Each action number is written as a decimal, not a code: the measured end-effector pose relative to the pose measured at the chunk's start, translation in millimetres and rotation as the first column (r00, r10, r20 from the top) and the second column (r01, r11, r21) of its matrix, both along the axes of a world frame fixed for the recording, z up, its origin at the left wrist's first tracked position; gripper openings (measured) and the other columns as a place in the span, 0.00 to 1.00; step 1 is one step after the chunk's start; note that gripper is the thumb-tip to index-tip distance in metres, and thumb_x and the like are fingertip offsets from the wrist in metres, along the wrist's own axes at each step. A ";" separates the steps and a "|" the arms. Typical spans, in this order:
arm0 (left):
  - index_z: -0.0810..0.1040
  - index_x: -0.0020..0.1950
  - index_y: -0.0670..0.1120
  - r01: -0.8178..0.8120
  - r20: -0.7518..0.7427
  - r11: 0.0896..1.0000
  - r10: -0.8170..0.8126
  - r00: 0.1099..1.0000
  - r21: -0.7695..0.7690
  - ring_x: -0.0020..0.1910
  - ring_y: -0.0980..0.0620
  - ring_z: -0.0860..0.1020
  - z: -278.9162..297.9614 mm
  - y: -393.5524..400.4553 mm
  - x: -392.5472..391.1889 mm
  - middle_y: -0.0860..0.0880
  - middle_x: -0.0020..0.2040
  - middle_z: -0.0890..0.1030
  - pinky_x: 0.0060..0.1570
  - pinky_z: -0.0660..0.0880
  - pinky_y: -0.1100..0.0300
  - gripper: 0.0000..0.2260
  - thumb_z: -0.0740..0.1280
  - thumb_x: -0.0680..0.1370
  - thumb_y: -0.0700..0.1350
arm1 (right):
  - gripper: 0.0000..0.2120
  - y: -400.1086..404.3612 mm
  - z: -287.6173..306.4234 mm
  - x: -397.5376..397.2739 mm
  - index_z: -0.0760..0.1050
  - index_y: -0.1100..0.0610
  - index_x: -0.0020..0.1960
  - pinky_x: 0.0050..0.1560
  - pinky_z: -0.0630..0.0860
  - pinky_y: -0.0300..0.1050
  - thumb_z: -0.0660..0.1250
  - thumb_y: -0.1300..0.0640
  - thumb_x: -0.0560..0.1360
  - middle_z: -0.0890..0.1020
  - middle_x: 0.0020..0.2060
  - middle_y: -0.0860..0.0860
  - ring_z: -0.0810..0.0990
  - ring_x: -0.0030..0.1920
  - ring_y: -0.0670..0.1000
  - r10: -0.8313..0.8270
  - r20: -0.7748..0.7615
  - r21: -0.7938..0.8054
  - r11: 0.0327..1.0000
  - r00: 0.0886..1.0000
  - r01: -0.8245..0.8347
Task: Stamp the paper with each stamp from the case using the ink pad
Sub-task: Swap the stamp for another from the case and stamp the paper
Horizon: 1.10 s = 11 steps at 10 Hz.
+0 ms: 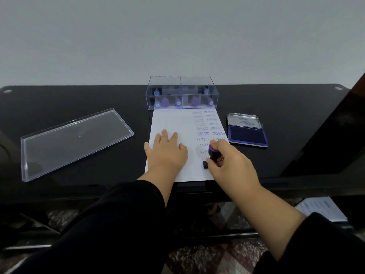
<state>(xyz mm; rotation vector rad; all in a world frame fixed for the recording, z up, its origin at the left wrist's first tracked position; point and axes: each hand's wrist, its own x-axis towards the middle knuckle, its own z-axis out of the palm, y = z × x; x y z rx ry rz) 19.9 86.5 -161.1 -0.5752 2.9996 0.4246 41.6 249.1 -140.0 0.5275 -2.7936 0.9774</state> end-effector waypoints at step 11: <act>0.49 0.78 0.53 -0.006 -0.009 1.000 0.006 1.000 -0.005 0.77 0.50 0.44 0.0 1.4 -0.1 0.50 0.79 0.45 0.72 0.40 0.42 0.24 0.46 0.82 0.51 | 0.12 3.9 -0.9 -4.2 0.71 0.47 0.55 0.48 0.75 0.42 0.67 0.57 0.74 0.78 0.44 0.41 0.78 0.45 0.48 0.046 0.022 -0.075 0.996 0.999 -0.044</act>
